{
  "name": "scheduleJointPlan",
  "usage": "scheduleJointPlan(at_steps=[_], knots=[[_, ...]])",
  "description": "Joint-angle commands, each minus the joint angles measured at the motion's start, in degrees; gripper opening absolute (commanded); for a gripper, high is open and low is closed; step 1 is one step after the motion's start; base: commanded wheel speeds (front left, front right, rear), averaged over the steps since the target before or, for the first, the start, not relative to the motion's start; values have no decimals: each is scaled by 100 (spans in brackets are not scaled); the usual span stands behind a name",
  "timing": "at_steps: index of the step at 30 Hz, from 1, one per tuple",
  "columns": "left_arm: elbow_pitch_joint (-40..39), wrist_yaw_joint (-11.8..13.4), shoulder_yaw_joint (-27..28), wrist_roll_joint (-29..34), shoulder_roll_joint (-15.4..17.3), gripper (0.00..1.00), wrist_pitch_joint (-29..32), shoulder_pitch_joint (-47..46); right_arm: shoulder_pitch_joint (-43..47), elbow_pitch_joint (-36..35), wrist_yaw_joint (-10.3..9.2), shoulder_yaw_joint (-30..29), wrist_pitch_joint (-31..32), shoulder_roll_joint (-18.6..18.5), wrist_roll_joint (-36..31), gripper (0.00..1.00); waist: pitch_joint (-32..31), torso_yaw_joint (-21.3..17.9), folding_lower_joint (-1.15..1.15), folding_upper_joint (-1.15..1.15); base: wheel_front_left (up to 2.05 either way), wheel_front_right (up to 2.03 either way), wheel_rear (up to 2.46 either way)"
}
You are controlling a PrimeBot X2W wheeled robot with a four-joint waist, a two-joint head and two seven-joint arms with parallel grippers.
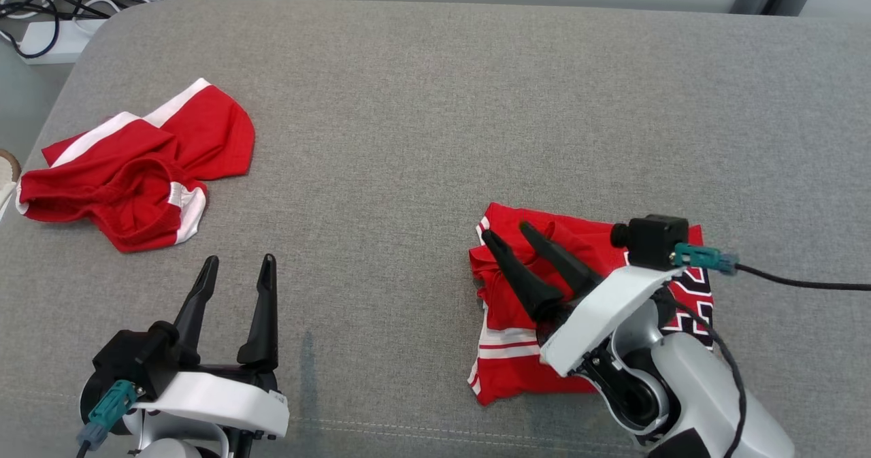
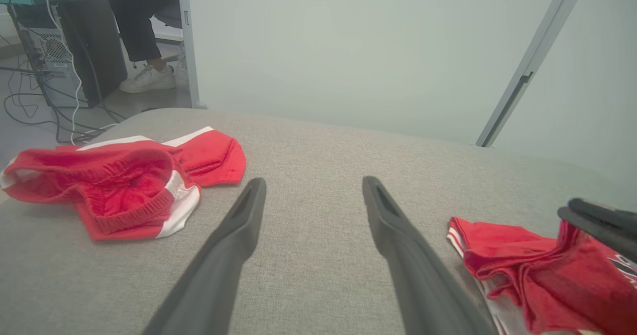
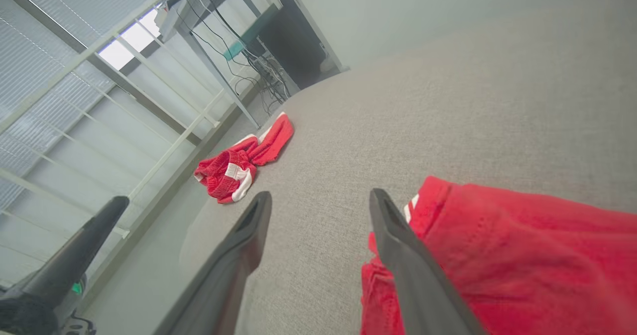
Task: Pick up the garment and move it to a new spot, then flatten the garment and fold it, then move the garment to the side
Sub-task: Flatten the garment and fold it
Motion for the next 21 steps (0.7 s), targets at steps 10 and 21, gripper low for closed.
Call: scheduleJointPlan(at_steps=[10, 21], knots=[[-114, 34, 463, 134, 231, 100, -66, -277, 308, -1517, -14, -1628, -955, -1102, -601, 100, -27, -189, 0, 0, 0, 0, 0], [-52, 49, 643, 256, 446, 100, -74, -194, 1341, -915, -14, -2733, -1538, -1101, -2304, 100, -155, -462, 0, 0, 0, 0, 0]])
